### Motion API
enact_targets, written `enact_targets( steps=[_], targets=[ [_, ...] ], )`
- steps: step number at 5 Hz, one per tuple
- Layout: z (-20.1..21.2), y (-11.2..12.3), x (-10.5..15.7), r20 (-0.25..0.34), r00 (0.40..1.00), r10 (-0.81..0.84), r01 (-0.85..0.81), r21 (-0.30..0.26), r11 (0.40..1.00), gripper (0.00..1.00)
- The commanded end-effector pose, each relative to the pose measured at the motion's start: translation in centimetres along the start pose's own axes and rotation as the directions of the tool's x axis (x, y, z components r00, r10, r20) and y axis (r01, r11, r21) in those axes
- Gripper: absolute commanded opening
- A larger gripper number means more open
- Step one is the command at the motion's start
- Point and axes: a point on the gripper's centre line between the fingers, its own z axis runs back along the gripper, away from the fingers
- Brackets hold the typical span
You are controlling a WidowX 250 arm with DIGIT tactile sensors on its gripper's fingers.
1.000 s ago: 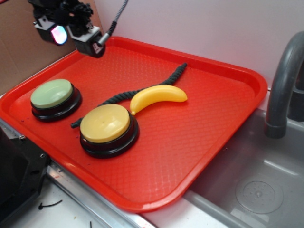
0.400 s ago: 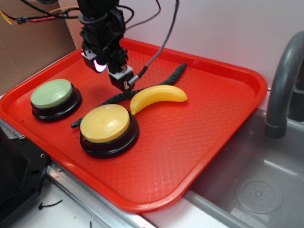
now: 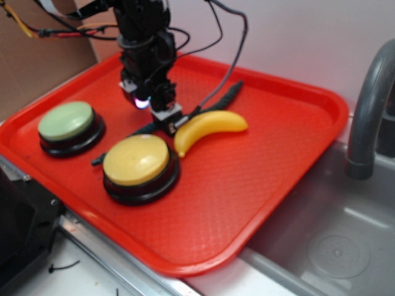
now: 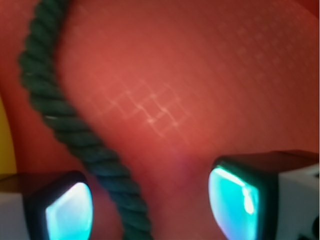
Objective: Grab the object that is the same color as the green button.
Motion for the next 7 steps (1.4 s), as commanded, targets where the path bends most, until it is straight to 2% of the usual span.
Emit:
enact_targets(
  steps=[1, 2, 3, 4, 5, 6, 7],
  targets=[
    [-1.1, -0.4, 0.1, -0.012, 0.999, -0.046, 0.045, -0.059, 0.997, 0.95],
    [-1.6, -0.4, 0.2, -0.025, 0.998, -0.052, 0.049, -0.103, 0.993, 0.45],
    [-2.2, -0.2, 0.0, -0.045, 0.998, -0.036, 0.031, -0.113, 0.993, 0.0],
    [-1.9, 0.2, -0.1, -0.033, 0.999, -0.015, 0.012, -0.107, 0.994, 0.0],
    [-0.8, 0.7, 0.0, -0.05, 0.998, 0.025, -0.029, -0.073, 0.997, 0.0],
    [1.5, 0.9, 0.3, -0.04, 0.997, 0.07, -0.072, -0.046, 0.996, 0.0],
    [6.3, 1.6, 0.8, -0.009, 0.988, 0.157, -0.157, -0.049, 0.986, 0.0]
  ],
)
